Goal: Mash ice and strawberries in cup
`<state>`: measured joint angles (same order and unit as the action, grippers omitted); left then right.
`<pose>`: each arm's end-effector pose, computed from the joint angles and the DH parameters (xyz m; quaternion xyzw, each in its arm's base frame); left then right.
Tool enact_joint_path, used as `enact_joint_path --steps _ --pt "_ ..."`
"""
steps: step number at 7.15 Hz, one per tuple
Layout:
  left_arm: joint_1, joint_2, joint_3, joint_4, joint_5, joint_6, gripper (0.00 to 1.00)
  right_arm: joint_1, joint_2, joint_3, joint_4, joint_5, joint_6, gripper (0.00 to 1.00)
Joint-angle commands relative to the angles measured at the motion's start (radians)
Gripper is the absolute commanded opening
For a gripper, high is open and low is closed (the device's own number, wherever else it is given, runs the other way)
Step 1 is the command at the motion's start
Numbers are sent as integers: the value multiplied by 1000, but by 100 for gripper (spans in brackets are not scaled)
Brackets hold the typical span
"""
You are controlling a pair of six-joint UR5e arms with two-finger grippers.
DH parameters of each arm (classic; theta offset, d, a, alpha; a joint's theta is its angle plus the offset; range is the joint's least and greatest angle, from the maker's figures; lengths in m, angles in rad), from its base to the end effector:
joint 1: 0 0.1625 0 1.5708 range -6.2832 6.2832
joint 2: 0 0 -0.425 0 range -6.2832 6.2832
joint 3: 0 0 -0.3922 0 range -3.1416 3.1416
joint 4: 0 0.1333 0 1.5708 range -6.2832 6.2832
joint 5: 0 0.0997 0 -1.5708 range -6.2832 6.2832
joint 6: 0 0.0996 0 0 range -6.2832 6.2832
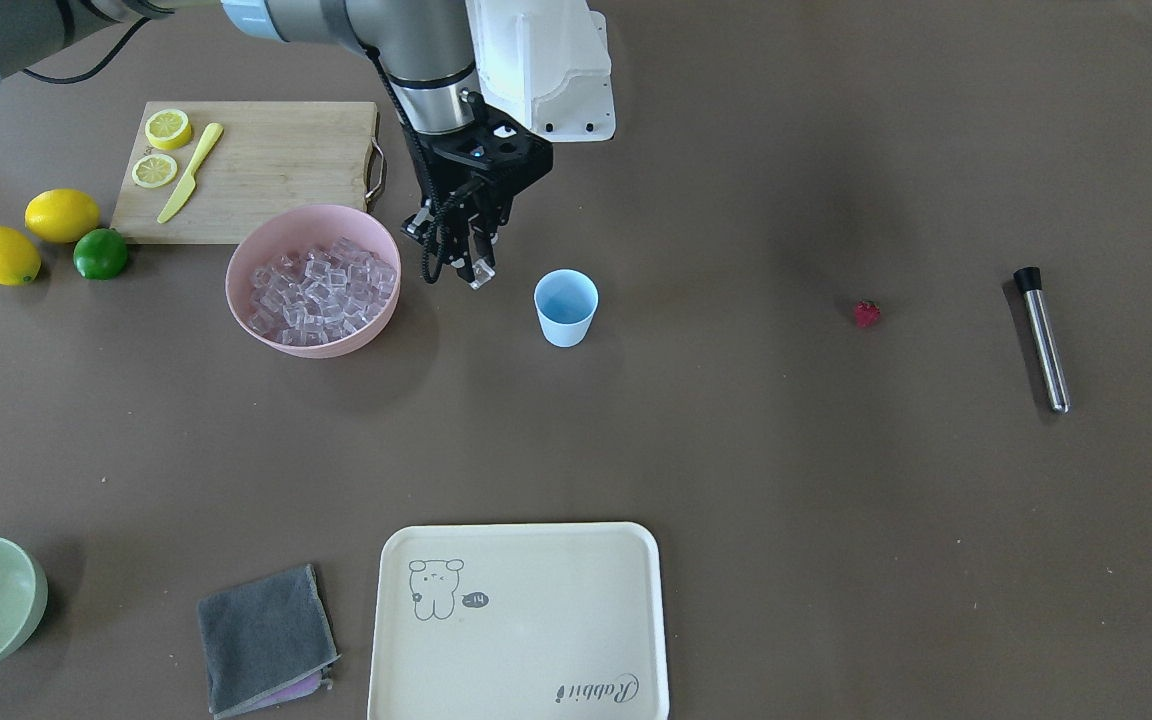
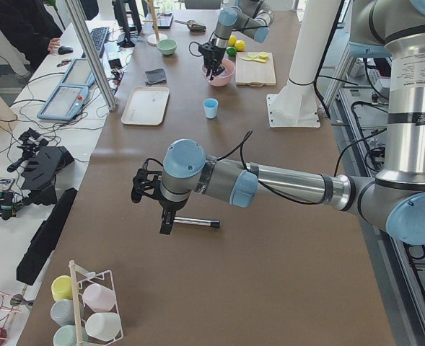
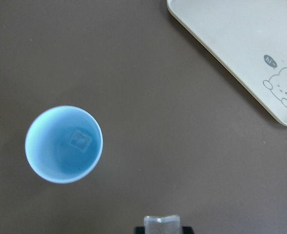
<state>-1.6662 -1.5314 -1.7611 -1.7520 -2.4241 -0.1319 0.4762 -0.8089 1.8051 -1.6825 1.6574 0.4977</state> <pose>-0.1043 -0.4788 0.5576 0.1430 0.4108 -0.0339 0.8998 -0.5174 -0.4072 0.1265 0.2711 -0.3329 -0.2832 0.8576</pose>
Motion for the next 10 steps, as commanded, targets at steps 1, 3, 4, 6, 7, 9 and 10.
enact_joint_path --steps 1,3,4,6,7,9,10 --pt "0 -1 0 0 0 0 98 -43 89 -90 4 -16 87 24" --pt "0 -1 -1 0 0 0 98 -94 137 -211 74 -102 139 24" --pt "0 -1 3 0 0 0 98 -94 137 -213 90 -100 136 24" --pt "0 4 5 0 0 2 98 -96 132 -207 89 -102 136 71" --pt "0 7 5 0 -1 0 98 -94 132 -210 89 -104 134 75" --pt "0 10 6 -1 -1 2 98 -65 129 -202 83 -96 128 85" --pt "0 8 5 -1 -1 0 98 -41 116 -194 70 -94 139 98"
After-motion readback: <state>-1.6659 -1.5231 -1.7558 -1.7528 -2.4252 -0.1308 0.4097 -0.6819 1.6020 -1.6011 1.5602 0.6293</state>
